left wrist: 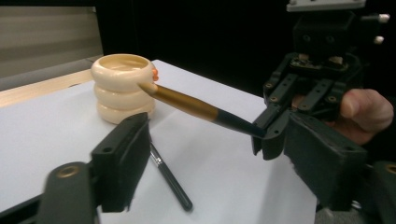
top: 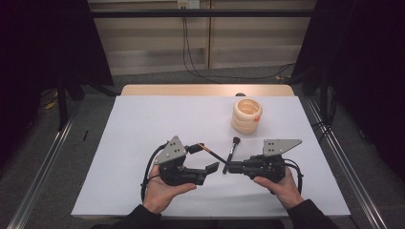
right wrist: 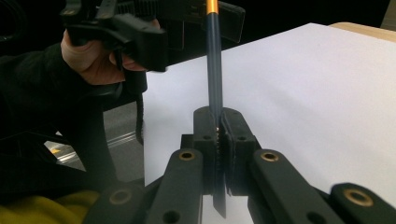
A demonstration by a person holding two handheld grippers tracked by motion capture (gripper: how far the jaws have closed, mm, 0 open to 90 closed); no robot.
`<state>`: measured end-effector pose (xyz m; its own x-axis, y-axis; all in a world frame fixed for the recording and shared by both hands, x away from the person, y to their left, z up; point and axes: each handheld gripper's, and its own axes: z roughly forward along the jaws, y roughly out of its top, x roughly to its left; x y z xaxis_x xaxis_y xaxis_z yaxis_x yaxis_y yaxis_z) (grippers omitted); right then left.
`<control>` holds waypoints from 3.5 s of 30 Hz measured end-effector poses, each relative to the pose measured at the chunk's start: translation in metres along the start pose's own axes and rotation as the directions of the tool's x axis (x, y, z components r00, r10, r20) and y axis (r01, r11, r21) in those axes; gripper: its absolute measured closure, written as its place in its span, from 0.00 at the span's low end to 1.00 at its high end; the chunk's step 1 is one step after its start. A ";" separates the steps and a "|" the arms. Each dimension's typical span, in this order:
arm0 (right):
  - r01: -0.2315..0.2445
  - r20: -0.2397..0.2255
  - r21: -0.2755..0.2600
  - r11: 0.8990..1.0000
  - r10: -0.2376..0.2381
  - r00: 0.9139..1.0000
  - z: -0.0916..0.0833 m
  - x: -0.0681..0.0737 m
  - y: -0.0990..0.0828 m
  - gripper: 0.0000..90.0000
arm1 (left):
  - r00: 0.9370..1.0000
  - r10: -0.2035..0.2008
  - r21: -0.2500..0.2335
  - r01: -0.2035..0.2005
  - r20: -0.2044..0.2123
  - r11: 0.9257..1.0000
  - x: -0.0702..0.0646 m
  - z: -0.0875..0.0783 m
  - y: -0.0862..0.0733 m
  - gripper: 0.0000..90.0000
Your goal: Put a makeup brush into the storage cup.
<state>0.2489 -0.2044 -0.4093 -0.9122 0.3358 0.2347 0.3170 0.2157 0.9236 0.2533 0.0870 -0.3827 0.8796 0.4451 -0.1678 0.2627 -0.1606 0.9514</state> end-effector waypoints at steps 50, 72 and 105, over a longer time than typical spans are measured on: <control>0.018 -0.019 0.023 1.000 -0.018 1.000 0.013 0.004 -0.008 0.93 | 0.978 -0.120 -0.071 0.134 0.171 0.988 0.001 0.000 0.014 0.93; 0.007 0.057 -0.051 0.999 -0.004 0.998 0.009 0.004 -0.006 0.23 | 0.989 -0.091 -0.056 0.098 0.113 0.994 0.000 -0.008 0.018 0.94; 0.002 0.094 -0.047 0.999 0.003 0.996 0.004 0.002 -0.005 0.07 | 0.996 -0.032 0.084 0.025 0.083 0.996 0.008 -0.016 0.030 0.94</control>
<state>0.2466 -0.2010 -0.4143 -0.8831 0.4206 0.2077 0.3029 0.1731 0.9372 0.2621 0.0994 -0.3512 0.9008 0.3754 -0.2185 0.3166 -0.2232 0.9219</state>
